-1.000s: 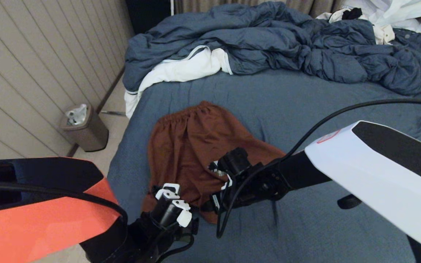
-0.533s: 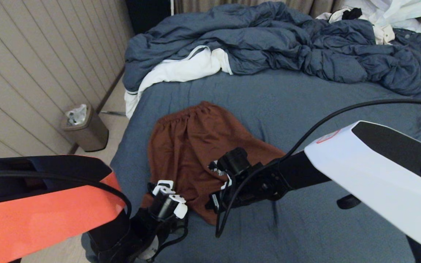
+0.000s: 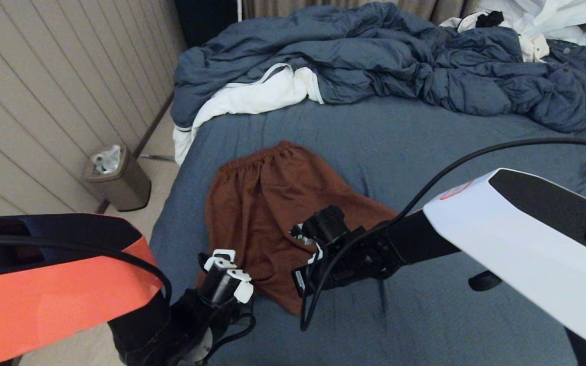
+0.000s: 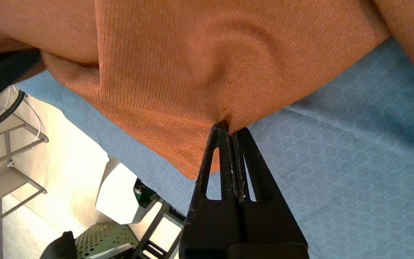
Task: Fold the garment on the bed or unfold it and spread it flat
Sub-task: Unford the brown shorts
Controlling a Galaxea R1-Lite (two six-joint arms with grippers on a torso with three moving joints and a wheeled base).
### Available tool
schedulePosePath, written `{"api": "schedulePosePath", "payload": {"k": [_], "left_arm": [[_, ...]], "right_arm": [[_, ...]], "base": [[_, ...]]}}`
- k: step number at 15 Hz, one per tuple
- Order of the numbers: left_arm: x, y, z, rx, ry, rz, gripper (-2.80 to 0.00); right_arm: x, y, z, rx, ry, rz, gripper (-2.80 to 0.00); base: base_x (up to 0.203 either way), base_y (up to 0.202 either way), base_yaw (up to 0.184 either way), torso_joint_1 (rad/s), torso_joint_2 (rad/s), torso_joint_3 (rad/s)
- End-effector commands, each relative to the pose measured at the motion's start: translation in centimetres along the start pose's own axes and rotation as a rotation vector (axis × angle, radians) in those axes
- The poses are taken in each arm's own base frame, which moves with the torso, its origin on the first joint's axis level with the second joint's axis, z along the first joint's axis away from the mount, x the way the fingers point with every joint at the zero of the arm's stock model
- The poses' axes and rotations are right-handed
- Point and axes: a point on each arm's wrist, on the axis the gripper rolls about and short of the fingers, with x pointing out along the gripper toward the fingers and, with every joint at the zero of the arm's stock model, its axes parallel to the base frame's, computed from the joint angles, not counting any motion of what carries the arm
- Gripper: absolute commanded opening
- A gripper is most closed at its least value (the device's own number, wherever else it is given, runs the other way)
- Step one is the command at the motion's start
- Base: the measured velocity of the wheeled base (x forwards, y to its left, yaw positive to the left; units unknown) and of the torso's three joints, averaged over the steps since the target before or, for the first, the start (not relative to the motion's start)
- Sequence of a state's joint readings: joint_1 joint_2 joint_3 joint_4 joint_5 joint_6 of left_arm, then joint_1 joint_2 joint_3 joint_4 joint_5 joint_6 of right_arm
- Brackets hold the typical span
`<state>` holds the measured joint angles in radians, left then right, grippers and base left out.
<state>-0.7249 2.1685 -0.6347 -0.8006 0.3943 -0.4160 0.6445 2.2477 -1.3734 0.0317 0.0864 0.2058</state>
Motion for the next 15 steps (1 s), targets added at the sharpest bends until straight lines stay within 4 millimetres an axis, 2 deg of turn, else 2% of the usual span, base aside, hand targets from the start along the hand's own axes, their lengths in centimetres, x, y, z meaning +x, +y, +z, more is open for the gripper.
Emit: {"api": "schedulePosePath", "payload": {"k": [1, 4, 7, 9, 12, 15], "left_arm": [[-0.5, 0.1, 0.3, -0.008, -0.014, -0.003, -2.80], [-2.5, 0.3, 0.2, -0.001, -0.023, -0.026, -2.80], [-4.3, -0.1, -1.6, 0.041, -0.003, -0.064, -2.80], [-5.2, 0.6, -3.8, 0.069, 0.006, -0.064, -2.80], [-6.3, 0.3, -5.8, 0.125, 0.032, -0.093, -2.80], [-6.9, 0.2, -6.6, 0.158, 0.053, -0.107, -2.80]], "right_arm": [[0.2, 0.0, -0.2, 0.001, 0.008, -0.001, -2.80], [-0.4, 0.0, -0.5, -0.001, 0.013, -0.006, -2.80], [-1.6, -0.1, -0.8, -0.001, 0.015, -0.015, -2.80], [-3.1, -0.2, -1.5, -0.010, 0.034, -0.023, -2.80], [-2.9, -0.1, -2.0, -0.035, 0.069, -0.027, -2.80], [-2.8, -0.1, -2.2, -0.050, 0.093, -0.030, -2.80]], "base": [[0.000, 0.000, 0.000, 0.000, 0.00, 0.000], [0.000, 0.000, 0.000, 0.000, 0.00, 0.000], [0.000, 0.000, 0.000, 0.000, 0.00, 0.000], [0.000, 0.000, 0.000, 0.000, 0.00, 0.000], [0.000, 0.000, 0.000, 0.000, 0.00, 0.000], [0.000, 0.000, 0.000, 0.000, 0.00, 0.000]]}}
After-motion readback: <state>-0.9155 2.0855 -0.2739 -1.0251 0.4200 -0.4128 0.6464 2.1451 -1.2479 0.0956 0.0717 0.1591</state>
